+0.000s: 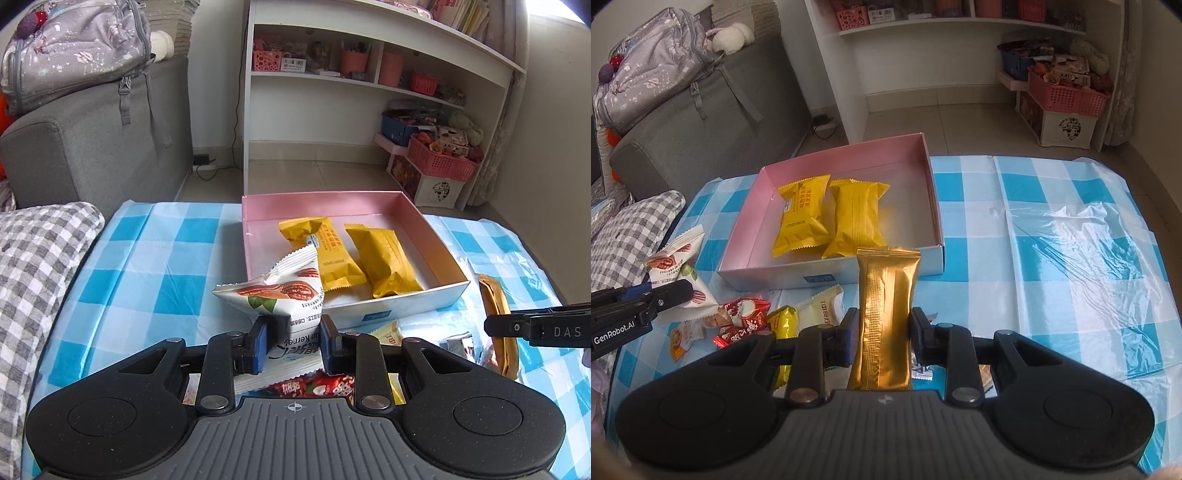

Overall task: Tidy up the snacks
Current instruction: 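Carry the gold bar and pecan packet over the pink box with both tools, then open both tools to release the gold bar and pecan packet into the box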

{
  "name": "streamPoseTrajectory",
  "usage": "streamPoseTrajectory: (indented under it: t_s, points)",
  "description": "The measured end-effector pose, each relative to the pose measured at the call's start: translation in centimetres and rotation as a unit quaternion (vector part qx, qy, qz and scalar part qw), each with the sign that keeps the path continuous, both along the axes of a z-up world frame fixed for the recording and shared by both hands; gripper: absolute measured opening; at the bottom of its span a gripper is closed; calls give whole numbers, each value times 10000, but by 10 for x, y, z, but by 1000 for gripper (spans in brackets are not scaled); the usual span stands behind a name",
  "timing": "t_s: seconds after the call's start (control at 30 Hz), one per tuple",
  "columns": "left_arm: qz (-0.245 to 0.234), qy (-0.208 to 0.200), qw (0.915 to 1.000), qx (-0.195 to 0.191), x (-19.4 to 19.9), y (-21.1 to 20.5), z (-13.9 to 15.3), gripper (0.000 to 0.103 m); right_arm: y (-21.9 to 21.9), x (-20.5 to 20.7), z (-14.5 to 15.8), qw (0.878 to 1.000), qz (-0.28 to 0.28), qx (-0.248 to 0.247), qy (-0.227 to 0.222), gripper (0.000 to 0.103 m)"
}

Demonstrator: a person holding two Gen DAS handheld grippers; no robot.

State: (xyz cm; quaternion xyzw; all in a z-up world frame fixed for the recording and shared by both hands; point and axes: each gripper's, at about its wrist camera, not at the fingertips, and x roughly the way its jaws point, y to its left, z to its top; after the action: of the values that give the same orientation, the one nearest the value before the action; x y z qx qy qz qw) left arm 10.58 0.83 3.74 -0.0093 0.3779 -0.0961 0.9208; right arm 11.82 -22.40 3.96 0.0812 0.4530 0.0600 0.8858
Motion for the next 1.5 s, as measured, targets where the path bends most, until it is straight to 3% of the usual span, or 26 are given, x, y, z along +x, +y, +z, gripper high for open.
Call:
streamPoseTrajectory:
  t_s: [0.37, 0.57, 0.73, 1.03, 1.1, 1.17, 1.27, 1.5]
  points:
    - [242, -52, 9997, -53, 52, -18, -15, 26, -5, 42, -6, 9976, -373, 285, -505, 26]
    - [442, 54, 9986, 268, 78, -29, -23, 26, -15, 59, -10, 9929, -682, 653, -719, 26]
    - [572, 244, 9972, 421, 91, -34, -30, 26, -18, 69, -17, 9904, -843, 773, -771, 26]
    - [691, 381, 9962, 364, 103, -38, -39, 27, -22, 76, -21, 9891, -873, 864, -813, 29]
    - [655, 288, 9965, 440, 104, -41, -39, 31, -23, 77, -21, 9885, -902, 913, -806, 35]
    - [649, 251, 9962, 527, 104, -45, -38, 33, -24, 76, -21, 9875, -925, 979, -815, 48]
    - [589, 270, 9968, 466, 103, -47, -39, 52, -24, 75, -19, 9872, -934, 990, -833, 52]
    - [514, 254, 9972, 471, 96, -49, -34, 68, -24, 74, -15, 9883, -924, 905, -812, 61]
